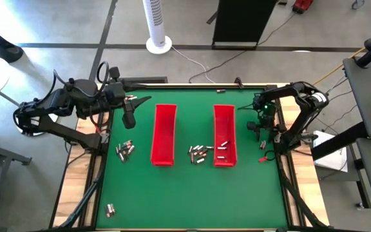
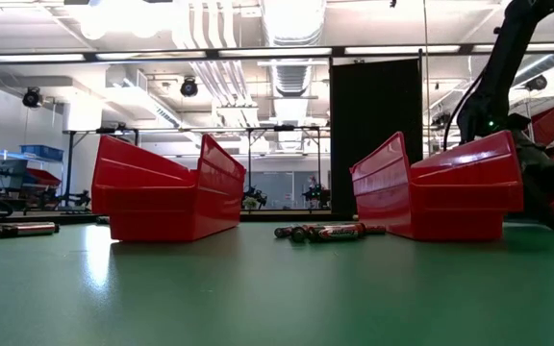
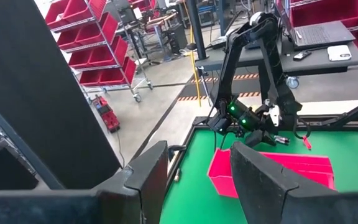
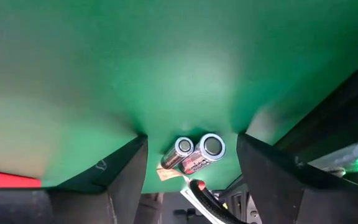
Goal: Sort batteries
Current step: Put the silver battery into the right red bin
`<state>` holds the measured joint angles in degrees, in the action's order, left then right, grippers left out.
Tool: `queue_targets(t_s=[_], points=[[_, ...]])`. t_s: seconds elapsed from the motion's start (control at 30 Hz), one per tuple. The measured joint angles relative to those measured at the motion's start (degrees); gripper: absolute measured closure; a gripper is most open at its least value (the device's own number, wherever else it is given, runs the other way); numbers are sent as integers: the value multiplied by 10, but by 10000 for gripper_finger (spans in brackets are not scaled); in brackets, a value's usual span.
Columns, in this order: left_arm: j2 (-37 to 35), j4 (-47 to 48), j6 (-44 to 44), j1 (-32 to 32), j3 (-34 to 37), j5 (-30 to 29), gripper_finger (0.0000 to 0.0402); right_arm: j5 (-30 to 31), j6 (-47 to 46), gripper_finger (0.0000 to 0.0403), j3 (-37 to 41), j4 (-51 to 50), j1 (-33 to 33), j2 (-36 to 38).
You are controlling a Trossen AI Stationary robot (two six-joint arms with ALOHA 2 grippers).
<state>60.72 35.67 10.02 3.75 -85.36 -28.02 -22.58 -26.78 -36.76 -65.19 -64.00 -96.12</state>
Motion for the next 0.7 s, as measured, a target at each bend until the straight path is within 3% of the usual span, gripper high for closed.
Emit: queue_targets(t_s=[0.7], points=[[1, -1, -9, 0, 0, 0, 246, -6, -24, 295, 20, 22, 28, 5]])
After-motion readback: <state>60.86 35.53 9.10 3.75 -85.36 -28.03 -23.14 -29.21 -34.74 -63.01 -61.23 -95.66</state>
